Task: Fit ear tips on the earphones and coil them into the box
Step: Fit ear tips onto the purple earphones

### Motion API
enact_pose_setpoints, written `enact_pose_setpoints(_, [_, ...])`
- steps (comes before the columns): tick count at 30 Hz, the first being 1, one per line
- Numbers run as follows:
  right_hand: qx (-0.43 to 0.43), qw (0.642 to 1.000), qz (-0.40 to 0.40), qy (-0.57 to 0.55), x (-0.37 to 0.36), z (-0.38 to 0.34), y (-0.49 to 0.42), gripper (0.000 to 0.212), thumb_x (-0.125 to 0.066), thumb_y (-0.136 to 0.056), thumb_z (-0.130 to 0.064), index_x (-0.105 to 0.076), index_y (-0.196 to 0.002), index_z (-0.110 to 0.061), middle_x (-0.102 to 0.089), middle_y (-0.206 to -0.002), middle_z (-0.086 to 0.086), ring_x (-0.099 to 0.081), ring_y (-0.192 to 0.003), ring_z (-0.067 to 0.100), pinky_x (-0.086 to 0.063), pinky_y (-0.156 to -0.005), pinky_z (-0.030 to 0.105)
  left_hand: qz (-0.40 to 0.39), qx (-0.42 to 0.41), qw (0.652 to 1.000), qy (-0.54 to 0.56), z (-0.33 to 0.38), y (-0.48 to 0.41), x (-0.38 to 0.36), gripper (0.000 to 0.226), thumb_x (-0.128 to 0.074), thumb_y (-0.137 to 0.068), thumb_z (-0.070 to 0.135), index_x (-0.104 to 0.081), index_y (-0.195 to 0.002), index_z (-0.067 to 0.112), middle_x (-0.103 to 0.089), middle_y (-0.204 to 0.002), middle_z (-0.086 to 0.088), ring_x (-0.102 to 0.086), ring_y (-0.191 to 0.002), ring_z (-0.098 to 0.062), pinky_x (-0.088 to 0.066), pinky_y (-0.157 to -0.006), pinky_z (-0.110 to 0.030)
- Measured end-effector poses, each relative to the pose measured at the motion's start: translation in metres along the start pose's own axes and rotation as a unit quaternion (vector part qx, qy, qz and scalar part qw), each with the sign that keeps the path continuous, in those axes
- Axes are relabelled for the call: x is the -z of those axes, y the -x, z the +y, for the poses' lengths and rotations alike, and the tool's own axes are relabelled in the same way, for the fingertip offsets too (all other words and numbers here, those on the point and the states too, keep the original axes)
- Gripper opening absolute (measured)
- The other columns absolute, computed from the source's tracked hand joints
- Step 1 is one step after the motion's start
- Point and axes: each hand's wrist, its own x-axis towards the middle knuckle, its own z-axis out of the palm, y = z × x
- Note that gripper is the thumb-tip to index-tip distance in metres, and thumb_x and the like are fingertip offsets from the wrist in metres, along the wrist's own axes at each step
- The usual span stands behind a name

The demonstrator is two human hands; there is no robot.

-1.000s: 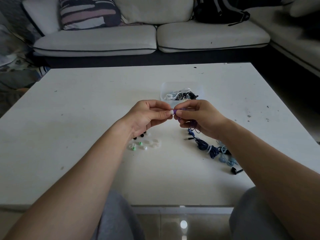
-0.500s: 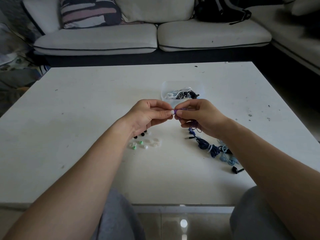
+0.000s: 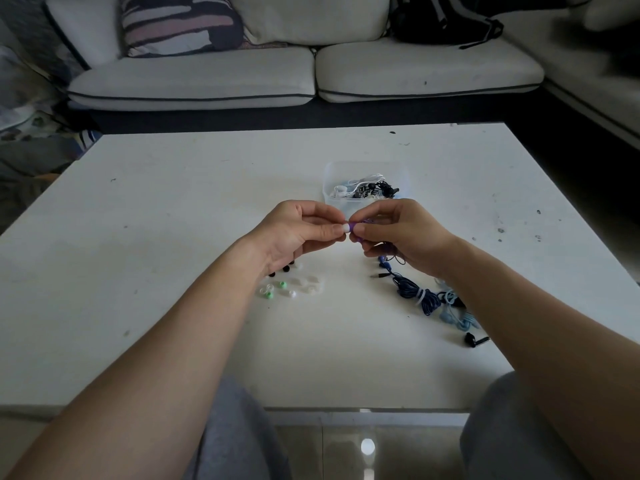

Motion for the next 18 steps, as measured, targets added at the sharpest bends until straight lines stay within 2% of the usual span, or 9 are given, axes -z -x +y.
enact_pose_setpoints(5, [0.012,0.999,0.016,0.042,-0.0006,0.0006,-0.0005,0.005,-0.074,-0.087,-0.006,-0.073,-0.093,-0.007,-0.072,-0.081,0.012,-0.061,-0.067,0.019,-0.056,-0.067,0.029,0.008,0.008,1.0,-0.016,-0.0034,-0.0017,-0.001,0.029,-0.081,-0.066,0.002,-0.071,-0.093,0.006,-0.073,-0.09,-0.015,-0.072,-0.084,-0.022,-0.057,-0.075,-0.023])
enact_pose_setpoints(12, [-0.008,0.999,-0.003,-0.036,-0.001,0.0004,-0.0005,0.005,-0.07,-0.089,-0.007,-0.071,-0.094,-0.007,-0.07,-0.082,0.01,-0.058,-0.069,0.018,-0.053,-0.066,0.03,-0.006,-0.005,1.0,0.027,0.0001,-0.0009,0.0008,0.029,-0.078,-0.063,0.005,-0.07,-0.091,0.007,-0.073,-0.084,-0.012,-0.072,-0.081,-0.021,-0.057,-0.073,-0.022])
enact_pose_setpoints(18, [0.0,1.0,0.003,0.004,0.0007,0.001,0.0002,0.004,-0.073,-0.088,-0.008,-0.073,-0.092,-0.009,-0.072,-0.084,0.012,-0.06,-0.07,0.019,-0.055,-0.07,0.033,-0.001,-0.002,1.0,0.0,-0.0027,-0.0011,-0.0013,0.034,-0.082,-0.06,0.008,-0.071,-0.092,0.007,-0.073,-0.087,-0.013,-0.071,-0.082,-0.021,-0.057,-0.076,-0.023])
